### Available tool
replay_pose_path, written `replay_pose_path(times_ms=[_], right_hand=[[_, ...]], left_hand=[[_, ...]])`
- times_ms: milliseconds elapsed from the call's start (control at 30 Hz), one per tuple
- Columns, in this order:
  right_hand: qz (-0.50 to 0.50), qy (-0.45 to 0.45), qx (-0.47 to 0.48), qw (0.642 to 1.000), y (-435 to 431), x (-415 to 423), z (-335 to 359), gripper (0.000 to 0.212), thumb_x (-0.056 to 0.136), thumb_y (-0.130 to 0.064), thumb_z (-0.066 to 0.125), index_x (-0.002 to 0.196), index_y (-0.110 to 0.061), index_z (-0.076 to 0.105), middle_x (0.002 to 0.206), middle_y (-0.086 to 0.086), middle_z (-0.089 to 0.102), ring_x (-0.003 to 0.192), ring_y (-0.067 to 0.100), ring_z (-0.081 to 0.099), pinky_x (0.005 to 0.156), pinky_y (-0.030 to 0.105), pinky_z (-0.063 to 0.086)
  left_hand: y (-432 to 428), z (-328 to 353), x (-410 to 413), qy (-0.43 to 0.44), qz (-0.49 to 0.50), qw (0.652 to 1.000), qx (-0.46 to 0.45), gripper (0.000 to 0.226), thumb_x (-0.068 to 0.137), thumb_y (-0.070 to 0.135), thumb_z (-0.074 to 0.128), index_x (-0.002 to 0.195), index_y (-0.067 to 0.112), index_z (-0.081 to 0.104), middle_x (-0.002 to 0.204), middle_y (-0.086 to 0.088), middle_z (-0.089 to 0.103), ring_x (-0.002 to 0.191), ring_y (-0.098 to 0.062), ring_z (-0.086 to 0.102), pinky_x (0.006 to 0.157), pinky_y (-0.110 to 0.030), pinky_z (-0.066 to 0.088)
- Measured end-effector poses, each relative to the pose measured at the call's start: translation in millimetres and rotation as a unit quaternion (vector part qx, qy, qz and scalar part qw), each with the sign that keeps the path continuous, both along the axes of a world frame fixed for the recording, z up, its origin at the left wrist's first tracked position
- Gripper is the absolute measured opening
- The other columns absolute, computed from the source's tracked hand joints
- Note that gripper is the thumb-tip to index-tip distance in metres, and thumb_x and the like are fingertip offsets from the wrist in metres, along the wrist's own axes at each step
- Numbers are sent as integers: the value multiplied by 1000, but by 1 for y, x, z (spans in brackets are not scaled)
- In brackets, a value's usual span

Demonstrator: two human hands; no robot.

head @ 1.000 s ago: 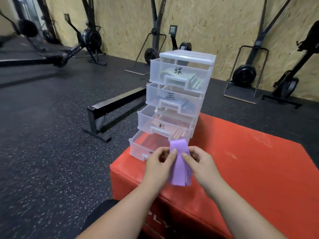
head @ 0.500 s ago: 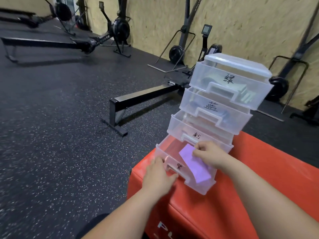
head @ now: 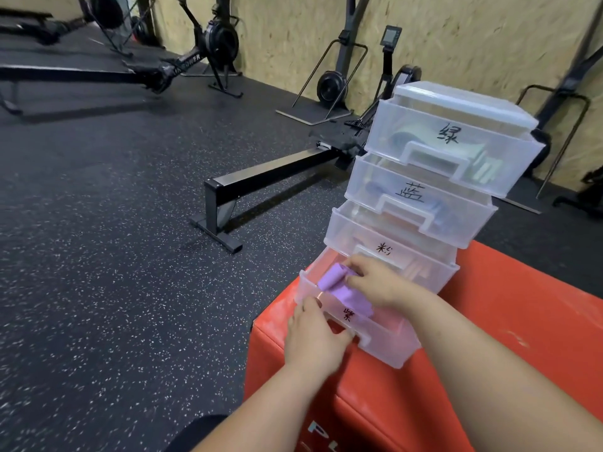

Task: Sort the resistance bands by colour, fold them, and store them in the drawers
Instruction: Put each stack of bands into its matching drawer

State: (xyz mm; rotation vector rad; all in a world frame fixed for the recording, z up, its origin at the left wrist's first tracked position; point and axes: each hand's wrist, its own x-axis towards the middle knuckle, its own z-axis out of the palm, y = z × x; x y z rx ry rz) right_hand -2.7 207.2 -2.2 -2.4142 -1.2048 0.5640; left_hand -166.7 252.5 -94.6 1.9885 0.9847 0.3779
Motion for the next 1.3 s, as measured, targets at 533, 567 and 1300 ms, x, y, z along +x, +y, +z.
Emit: replay_pose_path(times_ms=[533, 567, 1300], right_hand=[[22, 15, -65, 998, -14, 23, -47, 16, 94, -20, 67, 106, -12, 73, 86, -2, 66, 75, 14, 61, 73, 29, 49], [24, -19, -91, 995, -14, 24, -52, 23, 93, -25, 68, 115, -19, 73, 99, -2, 71, 88, 16, 66, 79, 27, 49], [-6, -83, -18, 996, -114, -48, 51, 50, 99, -43, 65, 146, -31, 55, 149, -6, 59, 134, 16, 57, 110, 27, 43]], left_hand=[[0, -3, 1, -2, 0, 1000, -3, 72, 67, 56, 85, 118, 26, 44, 124, -2, 61, 125, -29, 56, 103, -45, 48], [1, -4, 0, -3, 1, 1000, -4, 71, 67, 56, 86, 117, 27, 43, 123, -1, 61, 124, -29, 57, 103, -45, 48], [-8, 46, -49, 16, -99, 991, 84, 84, 77, 48, 86, 145, 20, 45, 135, -5, 56, 127, -23, 58, 109, -33, 44]])
